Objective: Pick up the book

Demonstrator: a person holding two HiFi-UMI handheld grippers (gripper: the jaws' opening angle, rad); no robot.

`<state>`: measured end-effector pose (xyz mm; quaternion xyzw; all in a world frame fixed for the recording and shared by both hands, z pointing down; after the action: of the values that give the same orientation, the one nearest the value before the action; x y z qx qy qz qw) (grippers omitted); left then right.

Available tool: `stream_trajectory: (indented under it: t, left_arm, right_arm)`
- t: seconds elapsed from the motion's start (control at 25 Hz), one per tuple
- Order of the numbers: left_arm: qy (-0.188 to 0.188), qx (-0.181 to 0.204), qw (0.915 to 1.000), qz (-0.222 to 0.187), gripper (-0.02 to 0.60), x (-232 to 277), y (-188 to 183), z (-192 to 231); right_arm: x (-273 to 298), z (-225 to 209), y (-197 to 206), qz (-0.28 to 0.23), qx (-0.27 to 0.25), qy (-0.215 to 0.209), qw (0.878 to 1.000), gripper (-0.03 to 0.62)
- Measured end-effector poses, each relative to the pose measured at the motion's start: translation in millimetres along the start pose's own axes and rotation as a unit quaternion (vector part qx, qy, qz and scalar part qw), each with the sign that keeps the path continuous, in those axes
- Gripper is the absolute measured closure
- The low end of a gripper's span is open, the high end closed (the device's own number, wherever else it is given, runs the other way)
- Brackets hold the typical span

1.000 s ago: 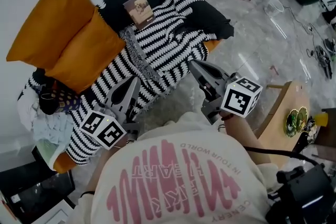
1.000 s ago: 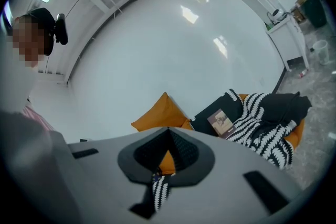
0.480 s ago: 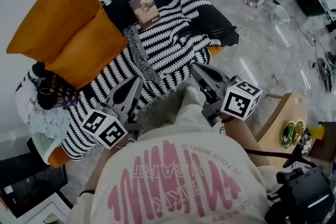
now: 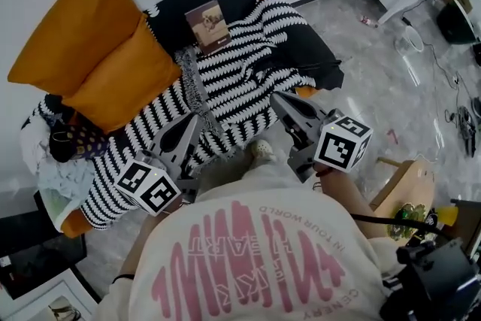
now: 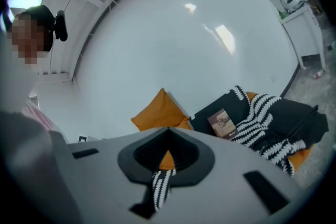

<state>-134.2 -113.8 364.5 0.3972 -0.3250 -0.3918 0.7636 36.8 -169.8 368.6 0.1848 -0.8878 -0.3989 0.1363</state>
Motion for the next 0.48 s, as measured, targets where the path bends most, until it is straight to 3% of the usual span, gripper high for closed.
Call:
stream_trajectory:
  t: [0.48]
  left_arm:
    - [-0.059,-0.020,0.9976,-0.029,0.575,66.3,-3.4,-9.0]
  right_arm:
    - [18.3,-61.3,-65.6,0.055,-0.023,-0.061,0.996,0.587]
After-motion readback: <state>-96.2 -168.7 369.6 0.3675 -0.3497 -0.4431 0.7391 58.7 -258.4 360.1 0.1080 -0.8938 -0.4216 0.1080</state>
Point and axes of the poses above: the fingertips, and each gripper's own axes: x forward along the fingers, z to its left, y out of its underside, the point moved 2 cm from there along -x, backward along the fingers, and after that the axes turned 6 degrees about -y, right-handed, at the moved point
